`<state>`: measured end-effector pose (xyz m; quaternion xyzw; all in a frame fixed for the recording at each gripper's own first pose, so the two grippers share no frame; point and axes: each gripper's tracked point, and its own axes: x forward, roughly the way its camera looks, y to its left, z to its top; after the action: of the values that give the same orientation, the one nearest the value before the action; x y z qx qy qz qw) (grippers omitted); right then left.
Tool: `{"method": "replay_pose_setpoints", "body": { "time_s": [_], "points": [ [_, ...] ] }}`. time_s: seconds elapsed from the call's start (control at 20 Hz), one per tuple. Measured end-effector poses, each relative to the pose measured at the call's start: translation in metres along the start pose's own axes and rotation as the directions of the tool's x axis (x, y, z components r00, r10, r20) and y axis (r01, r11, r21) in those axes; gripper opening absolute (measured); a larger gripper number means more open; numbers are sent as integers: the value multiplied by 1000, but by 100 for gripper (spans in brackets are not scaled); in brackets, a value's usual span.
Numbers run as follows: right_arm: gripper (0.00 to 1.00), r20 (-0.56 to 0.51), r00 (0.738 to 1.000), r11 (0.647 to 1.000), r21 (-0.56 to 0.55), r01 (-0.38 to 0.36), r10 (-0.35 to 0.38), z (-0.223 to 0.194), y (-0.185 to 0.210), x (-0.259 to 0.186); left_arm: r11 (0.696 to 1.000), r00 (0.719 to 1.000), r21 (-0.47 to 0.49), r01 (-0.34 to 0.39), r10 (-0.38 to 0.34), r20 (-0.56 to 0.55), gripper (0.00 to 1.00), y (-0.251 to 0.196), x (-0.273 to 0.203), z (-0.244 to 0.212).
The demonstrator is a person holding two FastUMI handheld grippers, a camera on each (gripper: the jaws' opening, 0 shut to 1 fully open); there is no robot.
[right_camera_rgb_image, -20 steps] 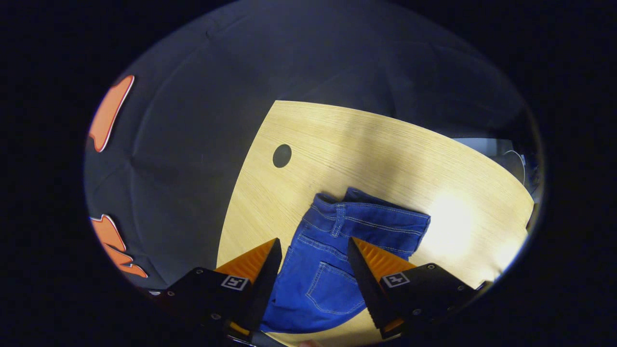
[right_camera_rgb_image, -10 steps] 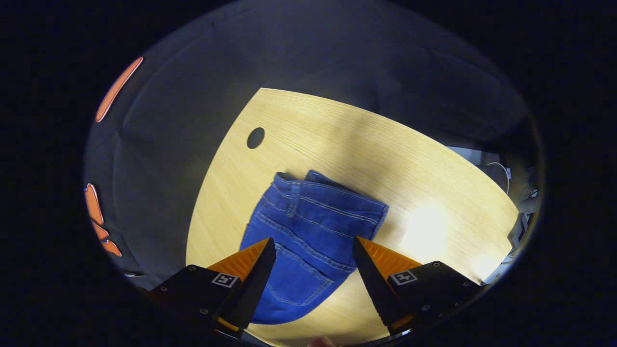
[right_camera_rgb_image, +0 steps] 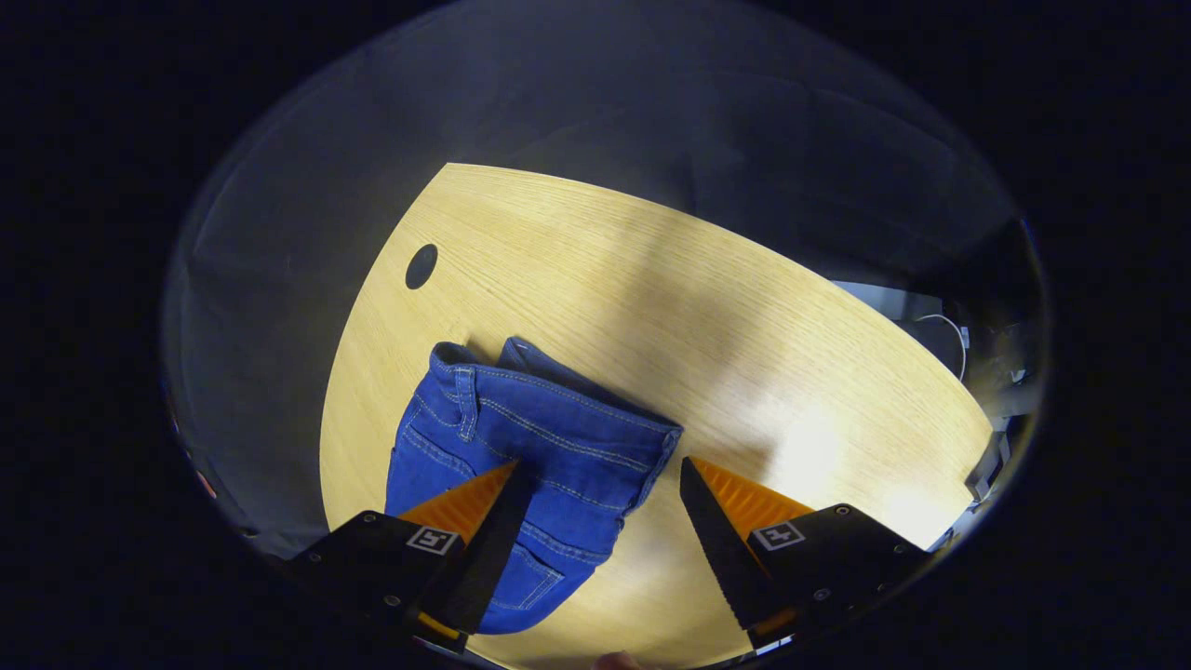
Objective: Grasp the waist and the cuffs of the jeans and fold them to make the two legs overlap; first hold the waist and fold one-third of the jeans toward the cuffs, then hold the cuffs and fold the remaining one-third in the same direction to finish folding.
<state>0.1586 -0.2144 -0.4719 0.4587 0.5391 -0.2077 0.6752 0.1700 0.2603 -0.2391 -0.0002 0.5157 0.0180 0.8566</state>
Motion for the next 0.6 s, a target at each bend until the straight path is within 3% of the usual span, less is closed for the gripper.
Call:
{"method": "replay_pose_setpoints", "body": {
  "time_s": [0.1,0.3,0.4,0.45,0.5,0.55,0.6],
  "points": [
    [99,6,999,999,-8,-32,32,4,4,2,997,999,48,-53,53,-1,99,2,-2,-5],
    [94,25,999,999,-28,-31,32,8,4,5,998,998,15,-59,59,-8,99,1,1,-15],
    [81,41,999,998,-63,-25,27,8,4,8,999,999,-12,-49,49,-8,100,-5,5,-20],
    [55,61,997,998,-59,-36,40,10,7,10,999,999,-18,-43,43,-10,100,-8,7,-25],
    [53,52,997,997,-55,-53,56,6,9,13,999,999,-20,-39,39,-9,100,-10,10,-28],
    [32,71,995,997,-40,-72,75,10,12,15,999,999,-23,-41,41,-10,100,-10,12,-31],
    [36,76,993,995,-16,-94,95,13,10,13,999,999,-30,-40,39,-11,100,-12,11,-31]
  ]
}}
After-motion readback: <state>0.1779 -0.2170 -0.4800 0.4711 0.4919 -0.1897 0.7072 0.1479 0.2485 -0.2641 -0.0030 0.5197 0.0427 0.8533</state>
